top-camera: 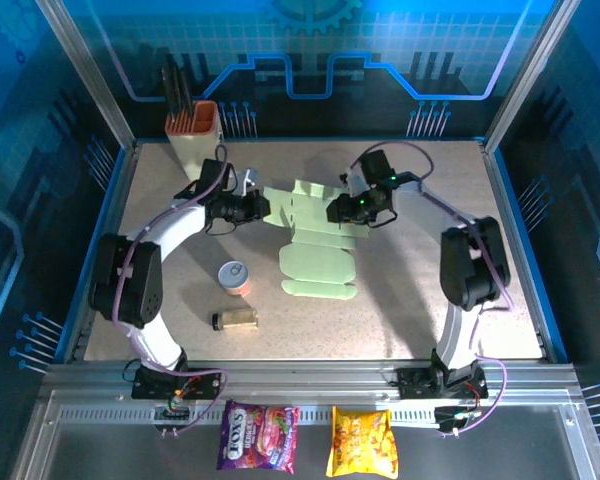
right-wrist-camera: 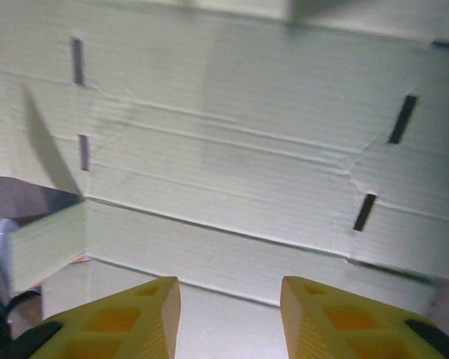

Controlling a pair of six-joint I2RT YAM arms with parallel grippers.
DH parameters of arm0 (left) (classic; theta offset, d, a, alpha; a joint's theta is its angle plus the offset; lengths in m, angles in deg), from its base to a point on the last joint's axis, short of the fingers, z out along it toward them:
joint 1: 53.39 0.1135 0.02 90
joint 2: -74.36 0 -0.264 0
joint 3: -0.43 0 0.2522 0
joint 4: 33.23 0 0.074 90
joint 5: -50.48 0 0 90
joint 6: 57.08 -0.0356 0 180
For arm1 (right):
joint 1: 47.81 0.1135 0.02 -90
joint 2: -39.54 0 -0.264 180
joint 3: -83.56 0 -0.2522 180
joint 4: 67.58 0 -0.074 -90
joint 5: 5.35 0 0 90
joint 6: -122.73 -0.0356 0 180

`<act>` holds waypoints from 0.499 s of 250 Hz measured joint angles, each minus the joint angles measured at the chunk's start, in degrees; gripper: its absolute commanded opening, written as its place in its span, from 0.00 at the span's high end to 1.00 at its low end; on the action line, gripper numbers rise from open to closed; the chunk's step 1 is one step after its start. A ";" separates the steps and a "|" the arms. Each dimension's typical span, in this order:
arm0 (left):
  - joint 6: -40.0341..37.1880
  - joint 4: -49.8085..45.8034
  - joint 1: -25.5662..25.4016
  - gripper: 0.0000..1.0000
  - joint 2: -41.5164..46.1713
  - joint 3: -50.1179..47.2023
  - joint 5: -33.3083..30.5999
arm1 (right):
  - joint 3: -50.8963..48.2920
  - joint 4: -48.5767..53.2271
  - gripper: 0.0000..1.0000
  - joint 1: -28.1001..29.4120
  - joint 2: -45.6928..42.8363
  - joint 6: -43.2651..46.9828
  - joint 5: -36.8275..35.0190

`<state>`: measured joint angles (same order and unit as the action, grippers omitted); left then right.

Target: Fold the paper box

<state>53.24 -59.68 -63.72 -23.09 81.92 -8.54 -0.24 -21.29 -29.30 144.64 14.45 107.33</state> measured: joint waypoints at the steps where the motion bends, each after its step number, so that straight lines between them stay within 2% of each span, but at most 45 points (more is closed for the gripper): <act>1: -0.04 0.04 -0.02 0.92 0.13 0.00 0.04 | 0.00 0.00 0.58 -0.07 -0.24 0.09 0.00; 49: -3.82 1.68 -1.42 0.90 6.93 0.02 3.56 | -0.02 0.81 0.56 -3.02 -10.99 7.19 -0.13; 102: -6.47 3.21 -2.38 1.00 13.14 0.07 10.01 | 0.07 2.40 0.54 -4.66 -18.03 15.89 1.31; 125: -6.86 4.02 -2.38 1.00 15.06 0.07 13.46 | 0.13 3.56 0.54 -4.96 -19.96 18.86 1.33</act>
<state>46.38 -55.66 -66.10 -8.03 81.98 4.93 -0.11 -17.72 -34.26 124.69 33.31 108.66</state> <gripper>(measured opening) 0.058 0.463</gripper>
